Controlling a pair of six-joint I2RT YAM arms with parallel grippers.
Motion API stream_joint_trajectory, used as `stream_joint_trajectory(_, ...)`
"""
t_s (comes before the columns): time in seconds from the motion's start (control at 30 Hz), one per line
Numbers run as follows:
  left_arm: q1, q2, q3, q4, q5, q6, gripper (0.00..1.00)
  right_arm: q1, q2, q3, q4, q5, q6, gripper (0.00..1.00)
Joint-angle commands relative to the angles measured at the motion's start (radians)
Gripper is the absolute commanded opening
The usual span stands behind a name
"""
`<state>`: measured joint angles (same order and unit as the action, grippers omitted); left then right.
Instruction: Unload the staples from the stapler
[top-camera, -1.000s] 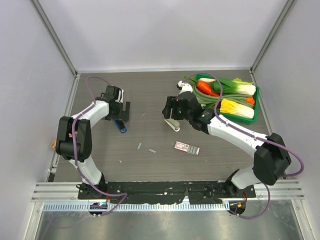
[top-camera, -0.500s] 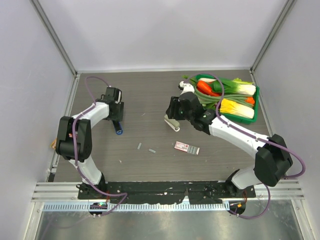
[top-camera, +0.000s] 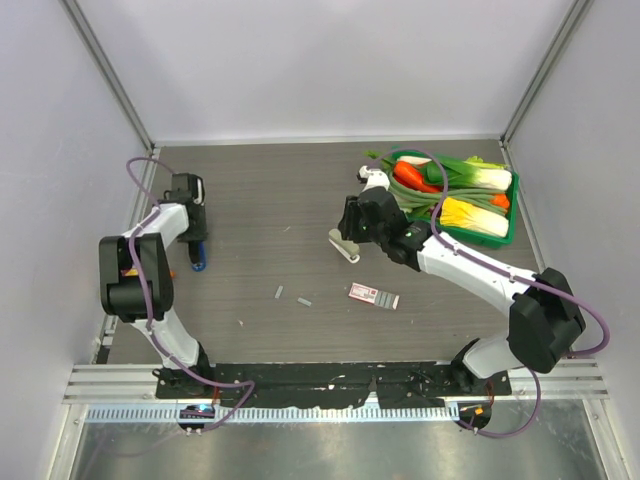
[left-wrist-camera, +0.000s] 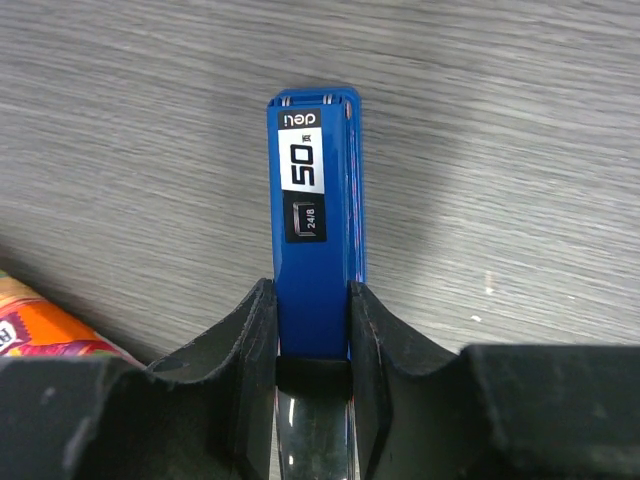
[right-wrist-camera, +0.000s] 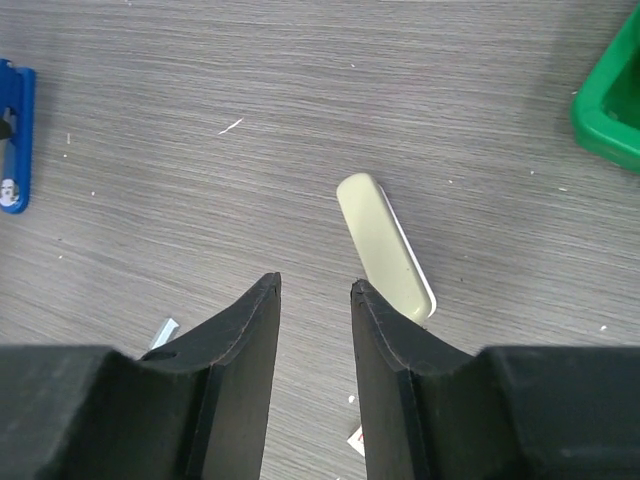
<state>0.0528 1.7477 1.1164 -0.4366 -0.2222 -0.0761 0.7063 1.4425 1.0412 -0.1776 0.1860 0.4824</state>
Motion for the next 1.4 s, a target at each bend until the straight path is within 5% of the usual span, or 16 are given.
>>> stream_joint_trajectory(0.0,0.057,0.012,0.040,0.055,-0.054,0.048,0.28,-0.002,0.004,-0.004,0.029,0.058,-0.039,0.40)
stream_joint_trajectory(0.13,0.079,0.012,0.056,0.047,-0.022,0.070,0.40,-0.004,0.041,0.008,0.004,0.098,-0.117,0.46)
stream_joint_trajectory(0.27,0.078,-0.011,0.091,-0.022,0.090,0.072,0.67,-0.005,0.104,0.042,-0.043,0.102,-0.206,0.59)
stream_joint_trajectory(0.37,0.078,-0.040,0.140,-0.085,0.147,0.070,0.77,-0.005,0.163,0.075,-0.088,0.089,-0.257,0.67)
stream_joint_trajectory(0.63,0.050,-0.164,0.247,-0.244,0.322,0.119,1.00,-0.005,0.236,0.131,-0.120,0.044,-0.314,0.70)
stream_joint_trajectory(0.93,-0.117,-0.307,0.175,-0.291,0.383,0.205,1.00,-0.007,0.331,0.190,-0.138,0.061,-0.346,0.66)
stream_joint_trajectory(1.1,-0.186,-0.349,0.114,-0.243,0.304,0.265,1.00,-0.005,0.348,0.201,-0.158,0.052,-0.350,0.59)
stream_joint_trajectory(1.37,-0.223,-0.304,0.108,-0.284,0.417,0.243,1.00,-0.005,0.364,0.210,-0.166,0.015,-0.341,0.40)
